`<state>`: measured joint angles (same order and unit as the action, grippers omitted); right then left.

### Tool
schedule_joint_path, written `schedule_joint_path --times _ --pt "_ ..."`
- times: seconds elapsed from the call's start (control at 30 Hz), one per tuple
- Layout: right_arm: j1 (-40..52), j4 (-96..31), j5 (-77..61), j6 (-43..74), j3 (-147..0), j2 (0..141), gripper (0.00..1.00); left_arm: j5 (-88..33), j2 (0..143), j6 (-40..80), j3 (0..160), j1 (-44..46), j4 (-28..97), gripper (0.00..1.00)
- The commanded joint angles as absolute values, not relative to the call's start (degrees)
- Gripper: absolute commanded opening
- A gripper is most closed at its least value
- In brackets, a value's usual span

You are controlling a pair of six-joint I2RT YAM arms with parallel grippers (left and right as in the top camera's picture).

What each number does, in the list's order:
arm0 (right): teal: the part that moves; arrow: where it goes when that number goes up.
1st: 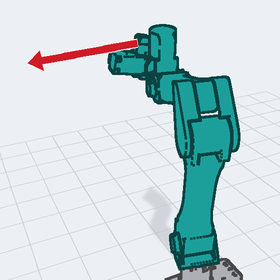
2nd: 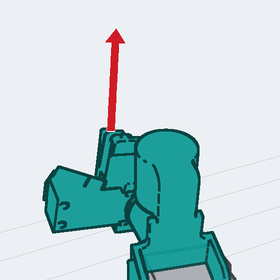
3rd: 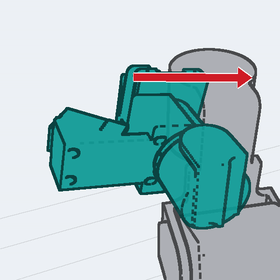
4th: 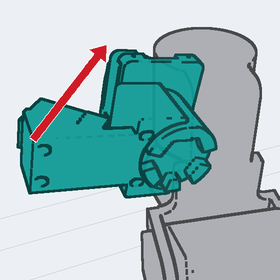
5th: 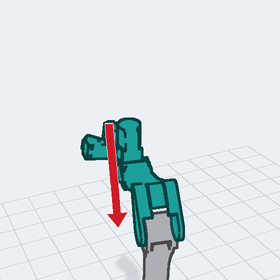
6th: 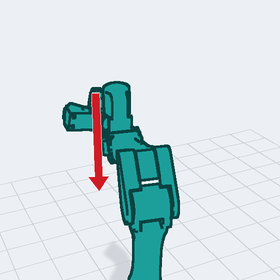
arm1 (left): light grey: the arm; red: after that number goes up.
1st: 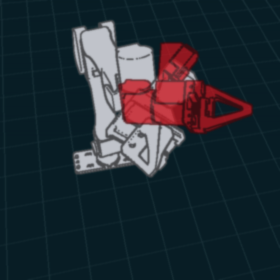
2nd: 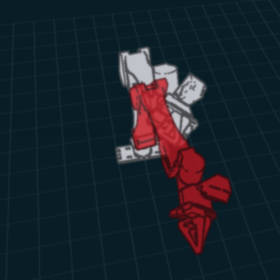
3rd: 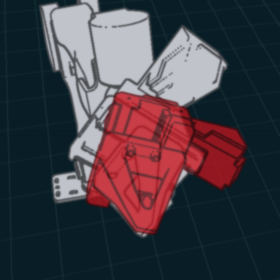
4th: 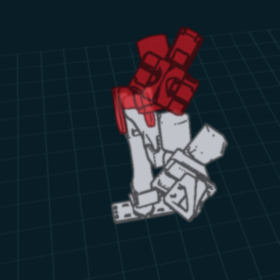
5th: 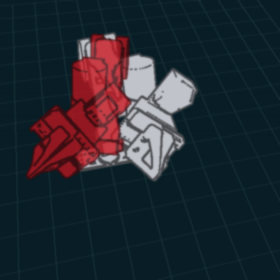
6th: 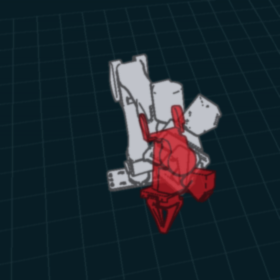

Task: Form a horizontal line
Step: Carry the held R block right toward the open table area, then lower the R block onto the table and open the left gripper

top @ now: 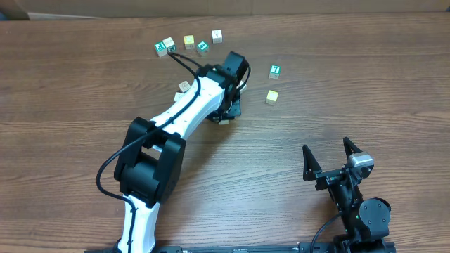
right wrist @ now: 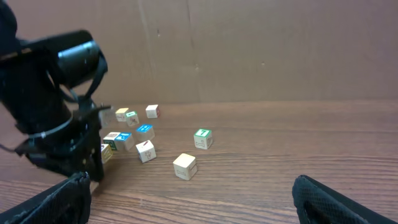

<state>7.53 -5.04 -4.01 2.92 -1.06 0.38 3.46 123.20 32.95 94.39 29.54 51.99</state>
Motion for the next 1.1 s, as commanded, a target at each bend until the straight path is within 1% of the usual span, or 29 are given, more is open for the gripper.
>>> schedule_joint_path --times 0.0,0.23,0.67,1.07 --pt "7.42 -4.67 -3.53 2.57 -0.47 0.16 1.0 4.32 122.13 34.85 91.55 29.65 49.87 0.05" --pt "7.42 -4.64 -3.53 2.57 -0.47 0.16 1.0 8.97 122.13 36.29 90.89 29.65 48.12 0.08" --pt "7.42 -4.67 -3.53 2.57 -0.47 0.16 1.0 12.69 122.13 36.23 90.89 29.61 46.41 0.11" --pt "7.42 -4.64 -3.53 2.57 -0.47 0.16 1.0 12.86 122.13 34.3 90.89 29.61 46.39 0.13"
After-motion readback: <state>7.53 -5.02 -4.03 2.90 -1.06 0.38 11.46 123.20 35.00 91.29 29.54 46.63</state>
